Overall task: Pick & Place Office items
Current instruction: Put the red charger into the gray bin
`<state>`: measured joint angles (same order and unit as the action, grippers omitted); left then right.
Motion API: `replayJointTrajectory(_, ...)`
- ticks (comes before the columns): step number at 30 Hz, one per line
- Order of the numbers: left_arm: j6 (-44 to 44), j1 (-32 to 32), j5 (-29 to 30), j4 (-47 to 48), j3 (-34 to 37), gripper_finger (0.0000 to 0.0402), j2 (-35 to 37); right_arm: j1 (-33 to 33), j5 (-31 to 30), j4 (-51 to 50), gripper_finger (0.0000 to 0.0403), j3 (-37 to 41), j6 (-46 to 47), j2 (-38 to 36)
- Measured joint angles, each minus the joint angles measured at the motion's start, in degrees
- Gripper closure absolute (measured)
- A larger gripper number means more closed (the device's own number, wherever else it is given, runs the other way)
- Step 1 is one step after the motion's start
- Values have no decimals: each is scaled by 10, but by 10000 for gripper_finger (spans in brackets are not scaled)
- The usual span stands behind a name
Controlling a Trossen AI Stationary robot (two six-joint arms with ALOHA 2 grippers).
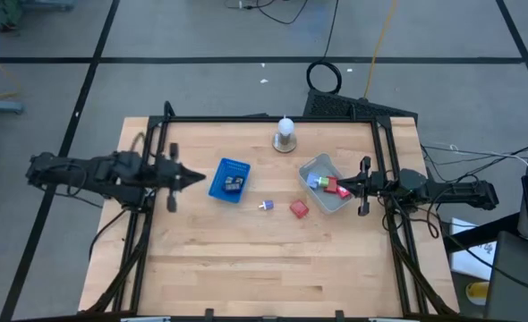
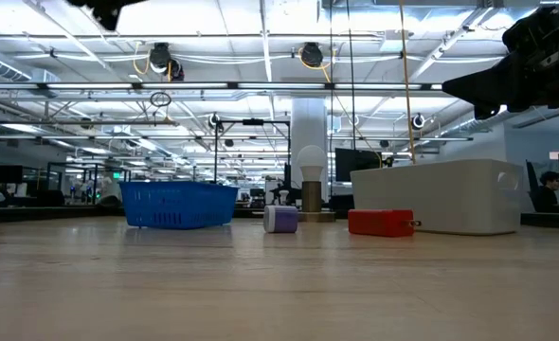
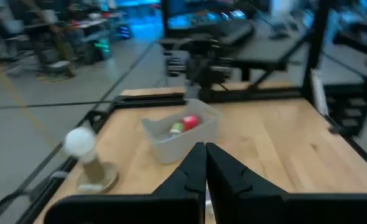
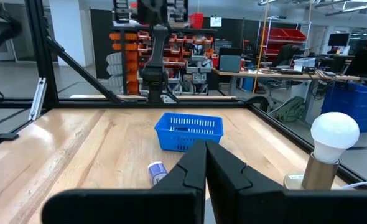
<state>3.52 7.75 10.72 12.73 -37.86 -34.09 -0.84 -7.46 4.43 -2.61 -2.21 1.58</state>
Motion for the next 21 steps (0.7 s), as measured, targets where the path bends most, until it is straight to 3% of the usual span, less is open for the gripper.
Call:
replayJointTrajectory(12,-6,-3,-2,-11,190,398,244,0,0,0,403,0,-1,0)
replayJointTrajectory(21,9,-3,-1,-19,283,399,338,0,0,0,403,0,-1,0)
